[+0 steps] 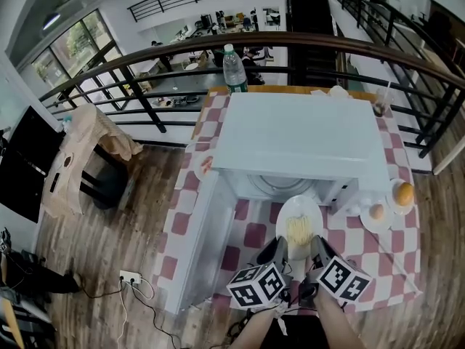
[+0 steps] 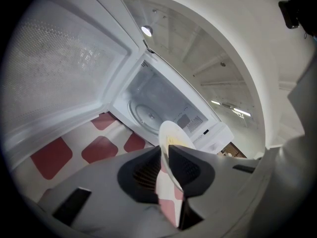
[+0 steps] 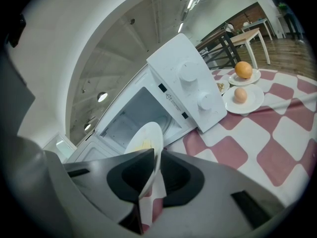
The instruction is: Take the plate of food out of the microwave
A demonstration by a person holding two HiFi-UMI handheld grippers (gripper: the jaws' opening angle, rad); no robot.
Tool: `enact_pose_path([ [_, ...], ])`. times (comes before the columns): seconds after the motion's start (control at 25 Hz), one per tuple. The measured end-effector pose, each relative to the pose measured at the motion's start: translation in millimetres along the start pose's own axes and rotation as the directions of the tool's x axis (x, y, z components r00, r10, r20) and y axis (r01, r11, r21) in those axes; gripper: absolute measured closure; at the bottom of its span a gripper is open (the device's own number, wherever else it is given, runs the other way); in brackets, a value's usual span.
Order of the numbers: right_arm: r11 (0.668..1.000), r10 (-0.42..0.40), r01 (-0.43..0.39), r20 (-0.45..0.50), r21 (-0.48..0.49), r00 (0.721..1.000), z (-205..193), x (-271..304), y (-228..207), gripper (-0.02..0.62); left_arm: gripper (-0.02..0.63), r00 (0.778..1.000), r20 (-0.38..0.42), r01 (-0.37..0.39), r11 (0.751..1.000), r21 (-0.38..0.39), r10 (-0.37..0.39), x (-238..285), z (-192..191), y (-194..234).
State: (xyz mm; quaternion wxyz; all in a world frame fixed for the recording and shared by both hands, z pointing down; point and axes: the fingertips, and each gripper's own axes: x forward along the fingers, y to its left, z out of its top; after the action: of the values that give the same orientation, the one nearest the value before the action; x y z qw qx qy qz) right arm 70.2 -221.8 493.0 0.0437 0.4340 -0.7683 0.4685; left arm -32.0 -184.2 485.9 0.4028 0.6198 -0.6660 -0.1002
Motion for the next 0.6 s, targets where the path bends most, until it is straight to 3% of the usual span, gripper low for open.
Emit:
enact_pose_path([
  [0.6,1.0,-0.014,0.014,0.005,0.009,1.0,2.3,-0.3,-3.1,0.546,0.546,1.0,-0.007,0.004,1.0,-0.007,-0.004,3.0,-0.9,-2.1],
])
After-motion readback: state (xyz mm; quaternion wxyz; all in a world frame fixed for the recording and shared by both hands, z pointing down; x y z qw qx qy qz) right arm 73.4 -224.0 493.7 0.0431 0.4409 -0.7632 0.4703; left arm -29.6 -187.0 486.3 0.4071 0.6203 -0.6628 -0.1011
